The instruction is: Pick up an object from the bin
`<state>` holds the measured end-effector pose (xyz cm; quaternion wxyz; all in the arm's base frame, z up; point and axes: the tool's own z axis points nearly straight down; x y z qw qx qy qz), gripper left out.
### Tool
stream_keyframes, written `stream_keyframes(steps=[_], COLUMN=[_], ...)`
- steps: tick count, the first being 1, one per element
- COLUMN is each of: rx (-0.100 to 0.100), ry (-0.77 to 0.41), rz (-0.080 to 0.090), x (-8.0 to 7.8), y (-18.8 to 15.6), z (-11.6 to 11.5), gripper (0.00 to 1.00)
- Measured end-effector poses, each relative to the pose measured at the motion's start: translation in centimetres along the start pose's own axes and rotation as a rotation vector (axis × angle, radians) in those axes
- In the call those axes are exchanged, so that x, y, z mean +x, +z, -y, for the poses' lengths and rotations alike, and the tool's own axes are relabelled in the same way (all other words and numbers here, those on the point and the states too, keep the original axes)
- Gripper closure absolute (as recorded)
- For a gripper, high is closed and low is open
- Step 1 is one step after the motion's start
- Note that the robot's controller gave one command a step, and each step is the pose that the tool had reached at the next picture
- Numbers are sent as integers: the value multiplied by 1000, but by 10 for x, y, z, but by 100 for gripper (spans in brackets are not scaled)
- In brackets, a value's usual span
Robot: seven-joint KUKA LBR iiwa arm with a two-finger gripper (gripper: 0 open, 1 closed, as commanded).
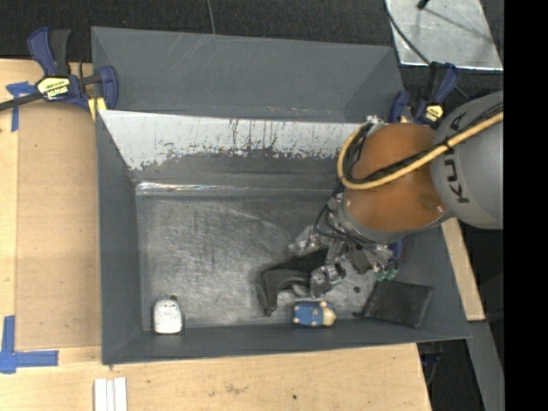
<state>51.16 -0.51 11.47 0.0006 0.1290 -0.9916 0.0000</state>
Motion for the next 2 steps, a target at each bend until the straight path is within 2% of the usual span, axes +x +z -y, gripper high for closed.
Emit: stream_keyframes(steps=[1,2], rx=[2,2], ry=[17,30], rz=[3,6], x=[2,-6], y=[-47,-123], z=[11,17], gripper=[100,100])
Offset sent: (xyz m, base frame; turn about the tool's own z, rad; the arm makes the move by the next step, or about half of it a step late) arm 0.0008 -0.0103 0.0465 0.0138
